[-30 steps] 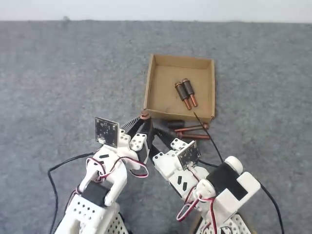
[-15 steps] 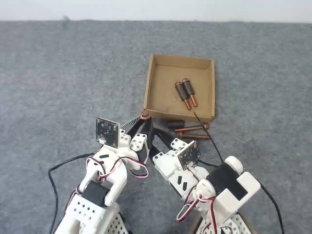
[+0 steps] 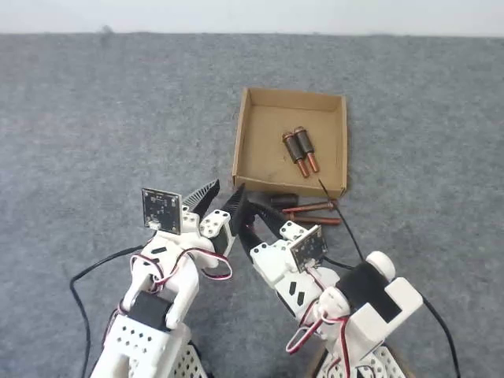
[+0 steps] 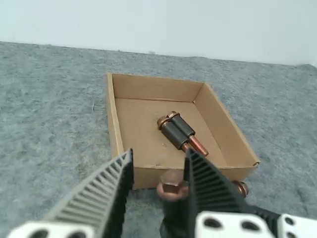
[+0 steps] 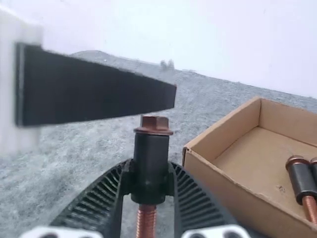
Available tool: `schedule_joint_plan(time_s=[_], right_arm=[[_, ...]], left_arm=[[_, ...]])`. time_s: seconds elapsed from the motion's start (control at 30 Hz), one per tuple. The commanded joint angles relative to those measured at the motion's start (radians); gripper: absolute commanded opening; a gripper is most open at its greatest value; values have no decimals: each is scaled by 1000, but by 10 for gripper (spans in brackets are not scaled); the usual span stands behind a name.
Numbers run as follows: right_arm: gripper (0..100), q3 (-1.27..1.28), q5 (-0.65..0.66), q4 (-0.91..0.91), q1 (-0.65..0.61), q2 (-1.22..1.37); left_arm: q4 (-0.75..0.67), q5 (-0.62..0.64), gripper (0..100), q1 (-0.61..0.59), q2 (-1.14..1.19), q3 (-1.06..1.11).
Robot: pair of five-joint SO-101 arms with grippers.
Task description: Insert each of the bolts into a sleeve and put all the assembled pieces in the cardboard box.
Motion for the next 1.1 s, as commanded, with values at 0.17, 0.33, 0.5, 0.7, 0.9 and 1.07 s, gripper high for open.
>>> schedule_joint_plan(time_s=[0.17, 0.33, 0.5, 0.7, 0.9, 1.07], right_arm=[[6, 17, 15, -22, 13, -5], [6, 17, 15, -22, 13, -5], [6, 17, 15, -21, 13, -5], [6, 18, 15, -21, 15, -5], [6, 21, 15, -28, 70, -15], [6, 26, 17, -30, 79, -15]], left_arm=[[-11, -6, 163, -6, -18, -21], [-11, 35, 163, -48, -18, -54], [-11, 68, 160, -160, -18, -91], [-9, 69, 148, -212, -11, -85], [-9, 66, 14, -299, -15, -33], [64, -8, 11, -433, -17, -10]])
